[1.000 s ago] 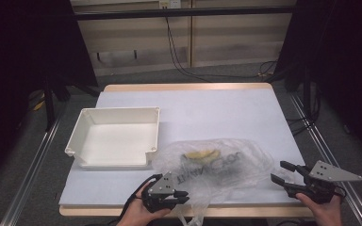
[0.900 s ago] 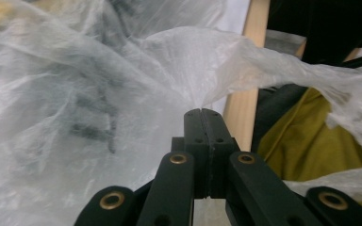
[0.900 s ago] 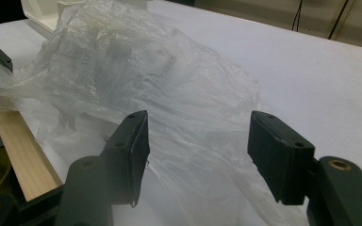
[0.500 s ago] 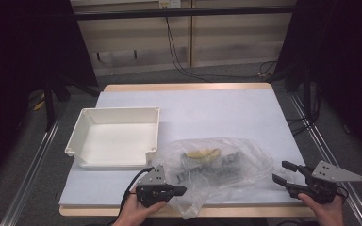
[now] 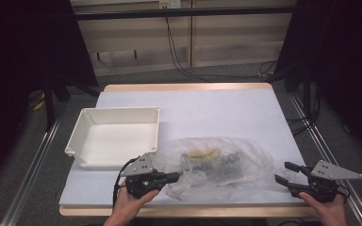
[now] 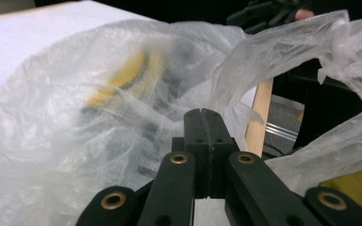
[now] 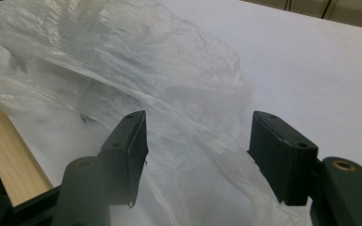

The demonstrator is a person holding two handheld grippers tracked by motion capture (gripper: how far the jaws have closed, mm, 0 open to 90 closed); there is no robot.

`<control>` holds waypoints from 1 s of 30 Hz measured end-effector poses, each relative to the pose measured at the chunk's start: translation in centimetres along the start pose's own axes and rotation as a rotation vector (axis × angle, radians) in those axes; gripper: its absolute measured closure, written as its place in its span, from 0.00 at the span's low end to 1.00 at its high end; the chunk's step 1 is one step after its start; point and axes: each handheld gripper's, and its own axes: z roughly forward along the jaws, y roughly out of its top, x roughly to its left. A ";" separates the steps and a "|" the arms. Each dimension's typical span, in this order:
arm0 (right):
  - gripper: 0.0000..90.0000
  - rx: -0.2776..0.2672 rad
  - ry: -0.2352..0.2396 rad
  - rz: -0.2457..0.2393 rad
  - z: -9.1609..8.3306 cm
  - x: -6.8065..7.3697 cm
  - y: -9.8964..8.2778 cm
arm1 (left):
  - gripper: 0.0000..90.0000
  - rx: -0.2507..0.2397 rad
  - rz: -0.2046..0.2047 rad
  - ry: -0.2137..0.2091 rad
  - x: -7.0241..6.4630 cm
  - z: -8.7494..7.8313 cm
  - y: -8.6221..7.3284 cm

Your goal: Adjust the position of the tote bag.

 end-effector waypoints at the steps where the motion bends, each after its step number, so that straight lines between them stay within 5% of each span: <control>1: 0.41 0.006 0.003 0.001 0.1 -0.1 -0.1 | 1.00 -0.010 -0.002 0.003 0.0 -0.2 0.2; 10: 0.51 0.056 0.010 0.004 1.1 -0.6 -0.6 | 1.00 -0.049 0.007 0.029 0.5 -1.3 0.9; 14: 0.83 0.036 0.040 0.002 1.0 -0.6 0.1 | 1.00 -0.062 0.008 0.052 0.7 -2.2 1.0; 18: 0.99 -0.007 0.072 0.027 0.6 -0.7 1.3 | 1.00 -0.061 0.014 0.077 0.7 -2.8 1.2; 21: 1.00 -0.027 0.085 0.021 0.4 -0.7 2.5 | 1.00 -0.063 0.019 0.073 0.8 -3.0 1.3; 30: 1.00 -0.094 0.085 -0.034 -0.2 -1.3 7.1 | 1.00 -0.042 0.085 0.169 1.3 -5.0 3.5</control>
